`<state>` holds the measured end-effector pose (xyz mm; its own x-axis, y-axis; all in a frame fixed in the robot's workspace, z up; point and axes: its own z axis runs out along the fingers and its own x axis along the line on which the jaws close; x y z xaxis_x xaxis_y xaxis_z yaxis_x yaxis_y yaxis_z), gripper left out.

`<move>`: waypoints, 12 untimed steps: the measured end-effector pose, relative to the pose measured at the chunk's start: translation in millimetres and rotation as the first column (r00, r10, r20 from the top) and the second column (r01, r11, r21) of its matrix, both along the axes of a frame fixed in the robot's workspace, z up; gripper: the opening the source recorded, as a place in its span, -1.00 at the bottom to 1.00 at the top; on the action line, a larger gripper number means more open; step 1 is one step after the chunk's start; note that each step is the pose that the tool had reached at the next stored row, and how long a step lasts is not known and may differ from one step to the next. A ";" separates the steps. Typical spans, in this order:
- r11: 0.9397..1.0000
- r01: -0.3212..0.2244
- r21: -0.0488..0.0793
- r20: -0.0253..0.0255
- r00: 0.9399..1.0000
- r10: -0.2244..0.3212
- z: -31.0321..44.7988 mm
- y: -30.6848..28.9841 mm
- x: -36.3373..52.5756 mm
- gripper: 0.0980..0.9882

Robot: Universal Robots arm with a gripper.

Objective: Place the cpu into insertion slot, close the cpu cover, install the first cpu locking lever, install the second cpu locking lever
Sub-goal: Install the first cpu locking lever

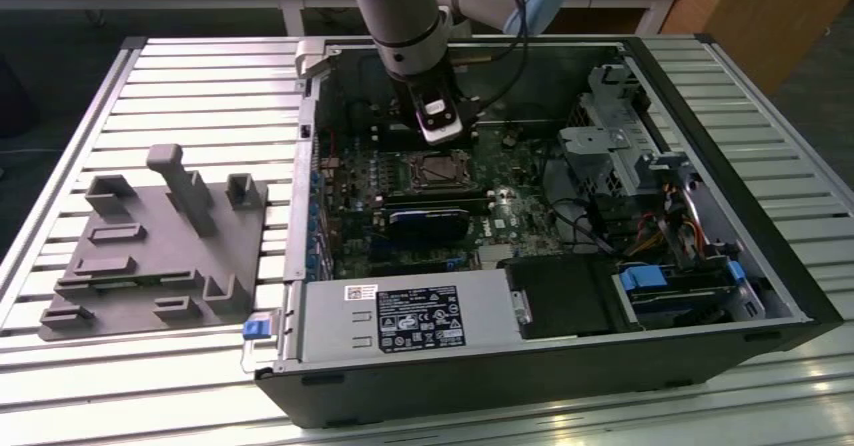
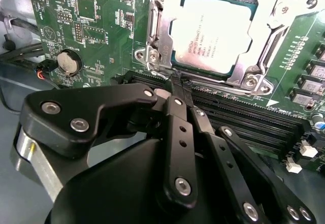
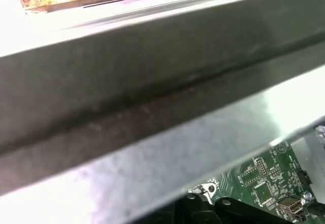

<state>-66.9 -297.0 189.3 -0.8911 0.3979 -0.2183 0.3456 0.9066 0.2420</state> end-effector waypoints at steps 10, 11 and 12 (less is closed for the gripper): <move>1.000 0.000 0.001 0.000 1.000 0.000 10.7 0.0 0.0 -0.98; 1.000 0.000 0.001 0.000 1.000 0.000 13.2 0.0 0.0 -0.98; 1.000 0.000 0.001 0.000 1.000 0.000 15.7 0.0 0.0 -0.98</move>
<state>-66.9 -297.1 205.0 -0.8911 0.3982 -0.2178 0.3456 0.9063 0.2432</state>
